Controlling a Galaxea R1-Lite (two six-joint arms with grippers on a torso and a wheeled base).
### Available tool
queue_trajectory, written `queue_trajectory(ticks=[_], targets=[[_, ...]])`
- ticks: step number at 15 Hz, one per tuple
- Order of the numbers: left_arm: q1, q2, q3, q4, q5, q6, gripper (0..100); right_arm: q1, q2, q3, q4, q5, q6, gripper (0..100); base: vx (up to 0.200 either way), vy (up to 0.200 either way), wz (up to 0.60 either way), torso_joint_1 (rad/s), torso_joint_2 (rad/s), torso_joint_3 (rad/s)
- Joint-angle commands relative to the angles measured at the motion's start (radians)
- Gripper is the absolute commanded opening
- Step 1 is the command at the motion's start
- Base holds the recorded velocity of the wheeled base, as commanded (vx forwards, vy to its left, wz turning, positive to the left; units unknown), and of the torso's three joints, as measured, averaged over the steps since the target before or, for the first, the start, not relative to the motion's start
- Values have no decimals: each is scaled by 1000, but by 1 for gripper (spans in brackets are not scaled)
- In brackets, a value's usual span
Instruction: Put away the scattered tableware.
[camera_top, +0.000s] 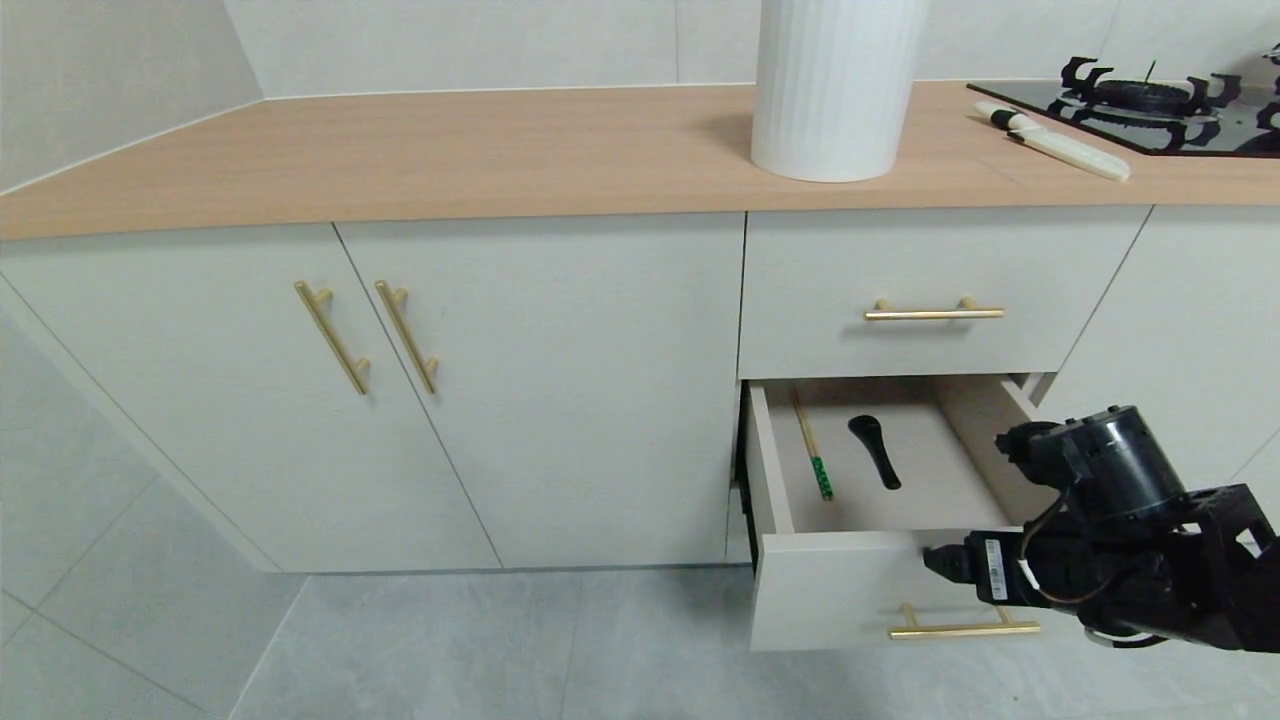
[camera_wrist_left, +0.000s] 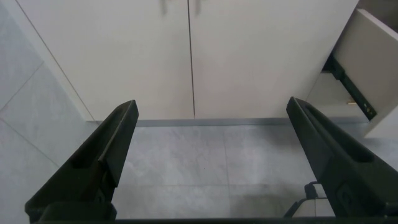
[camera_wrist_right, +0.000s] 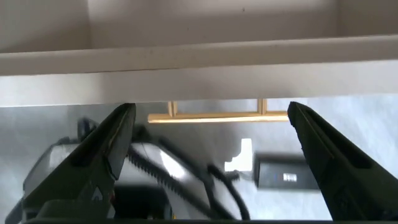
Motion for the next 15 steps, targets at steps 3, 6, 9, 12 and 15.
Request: queue_trajectory(ticks=[3, 6, 9, 12, 15], targets=[[1, 0, 0, 0, 0, 0, 100, -66, 92, -129, -22, 0, -79, 100, 0, 0, 0, 0, 0, 0], [1, 0, 0, 0, 0, 0, 100, -67, 146, -197, -22, 0, -92, 100, 0, 0, 0, 0, 0, 0], [1, 0, 0, 0, 0, 0, 100, -81, 206, -260, -22, 0, -90, 100, 0, 0, 0, 0, 0, 0], [1, 0, 0, 0, 0, 0, 100, -104, 224, -270, -51, 6, -90, 100, 0, 0, 0, 0, 0, 0], [1, 0, 0, 0, 0, 0, 100, -145, 261, -266, -134, 9, -92, 100, 0, 0, 0, 0, 0, 0]])
